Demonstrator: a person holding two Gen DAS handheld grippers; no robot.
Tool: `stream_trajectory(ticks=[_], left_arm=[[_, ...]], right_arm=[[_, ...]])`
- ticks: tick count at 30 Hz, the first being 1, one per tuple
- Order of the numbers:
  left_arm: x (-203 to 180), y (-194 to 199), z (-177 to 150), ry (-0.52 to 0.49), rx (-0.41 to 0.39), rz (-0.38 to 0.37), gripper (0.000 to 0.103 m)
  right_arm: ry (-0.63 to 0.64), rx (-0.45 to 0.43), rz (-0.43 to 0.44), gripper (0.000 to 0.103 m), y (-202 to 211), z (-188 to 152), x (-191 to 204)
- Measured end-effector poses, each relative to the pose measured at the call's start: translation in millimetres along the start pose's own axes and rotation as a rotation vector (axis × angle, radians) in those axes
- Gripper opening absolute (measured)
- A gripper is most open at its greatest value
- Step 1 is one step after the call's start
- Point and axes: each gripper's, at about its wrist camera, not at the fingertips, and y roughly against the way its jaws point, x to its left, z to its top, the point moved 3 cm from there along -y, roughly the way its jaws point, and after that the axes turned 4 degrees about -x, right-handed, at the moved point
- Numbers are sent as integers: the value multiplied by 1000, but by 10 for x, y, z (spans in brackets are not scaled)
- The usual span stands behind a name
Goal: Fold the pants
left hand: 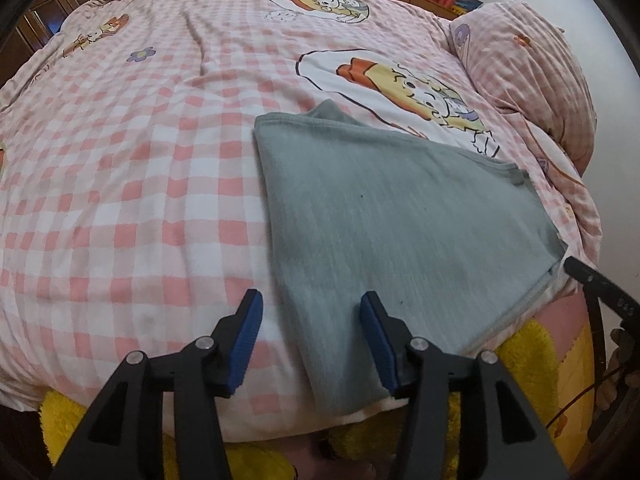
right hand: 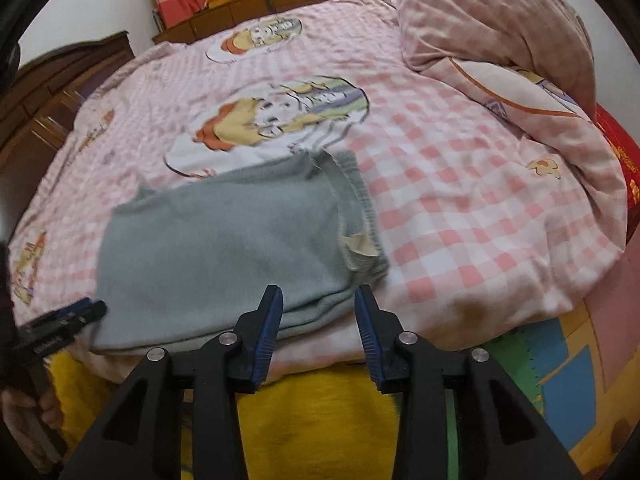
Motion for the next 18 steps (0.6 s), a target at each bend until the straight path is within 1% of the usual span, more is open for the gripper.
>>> stream_trajectory(ticks=[3,7,9,10,14,18], left_arm=[[7,29,-14,-5,-1,2,61],[30,35,-21,-5,5,-5,64],[47,28,-24,-4,10,-1,71],[54,20,-25,-3,14,-1,72],[110,17,-26,25,17,-13,73],[153,-4,-10,47,18,-23,73]], right_arm=[[10,-12,37,38,59,19,191],[36,-10,88,39,28,23,455],[53,3,111,39,-30,6,588],[64,11,120,39,-72,-9,652],[104,57,135,39,-271,-64,835],[120,96,147,39,-449,-148,916]])
